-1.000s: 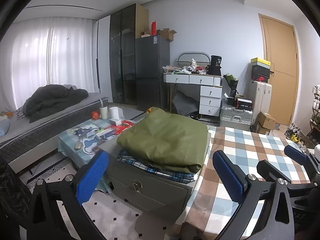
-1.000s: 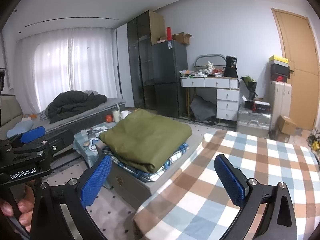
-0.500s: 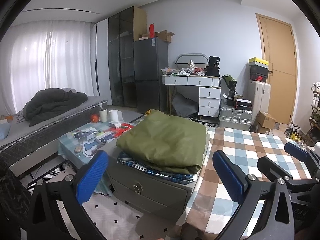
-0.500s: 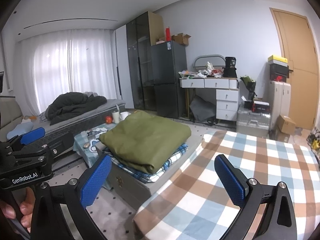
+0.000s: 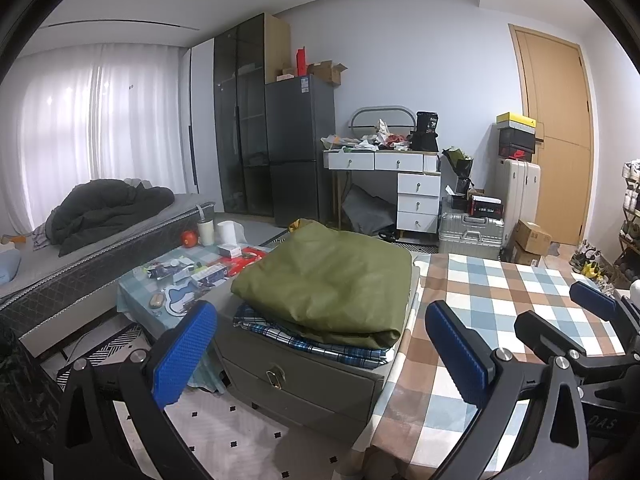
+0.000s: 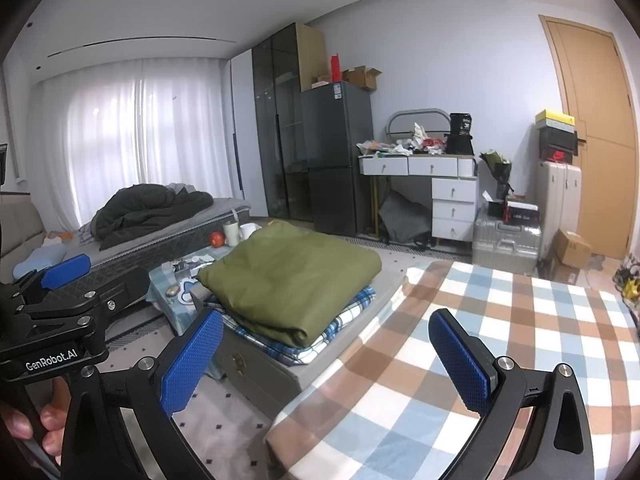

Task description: Fold large clothes

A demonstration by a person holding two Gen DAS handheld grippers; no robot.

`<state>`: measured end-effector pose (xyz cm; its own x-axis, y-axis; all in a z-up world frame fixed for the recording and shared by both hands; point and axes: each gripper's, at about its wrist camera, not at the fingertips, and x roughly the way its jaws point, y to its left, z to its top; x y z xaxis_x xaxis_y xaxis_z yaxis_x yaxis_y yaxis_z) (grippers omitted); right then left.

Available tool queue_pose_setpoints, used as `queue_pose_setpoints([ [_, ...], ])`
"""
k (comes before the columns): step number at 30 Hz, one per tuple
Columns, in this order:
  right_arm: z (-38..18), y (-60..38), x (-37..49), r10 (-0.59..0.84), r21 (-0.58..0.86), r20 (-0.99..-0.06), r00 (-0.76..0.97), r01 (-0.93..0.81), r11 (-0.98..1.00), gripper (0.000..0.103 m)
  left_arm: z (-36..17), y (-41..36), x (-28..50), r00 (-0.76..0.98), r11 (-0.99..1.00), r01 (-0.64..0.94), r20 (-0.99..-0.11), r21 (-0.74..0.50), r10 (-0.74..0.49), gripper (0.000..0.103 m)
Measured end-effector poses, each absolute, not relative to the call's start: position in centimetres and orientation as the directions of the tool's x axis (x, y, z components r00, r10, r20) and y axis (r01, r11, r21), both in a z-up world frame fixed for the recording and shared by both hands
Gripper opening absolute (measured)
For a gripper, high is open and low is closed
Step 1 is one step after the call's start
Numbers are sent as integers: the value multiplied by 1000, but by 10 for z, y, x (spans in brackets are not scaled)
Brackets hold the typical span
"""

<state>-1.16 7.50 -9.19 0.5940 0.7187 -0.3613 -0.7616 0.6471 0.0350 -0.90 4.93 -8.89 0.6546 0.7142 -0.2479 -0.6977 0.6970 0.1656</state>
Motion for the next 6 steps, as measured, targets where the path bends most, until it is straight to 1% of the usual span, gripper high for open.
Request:
queue_pose_setpoints([
  [4,-93,72,-10,717,44,-359,597,-757,652,103,-90,49,-6,667,707,-686,-242,169,705,102],
  [6,-94,70,-7,715,50,-361,598,-754,655,103,-92,49,-2,685,728,-666,-254,162,683,102],
])
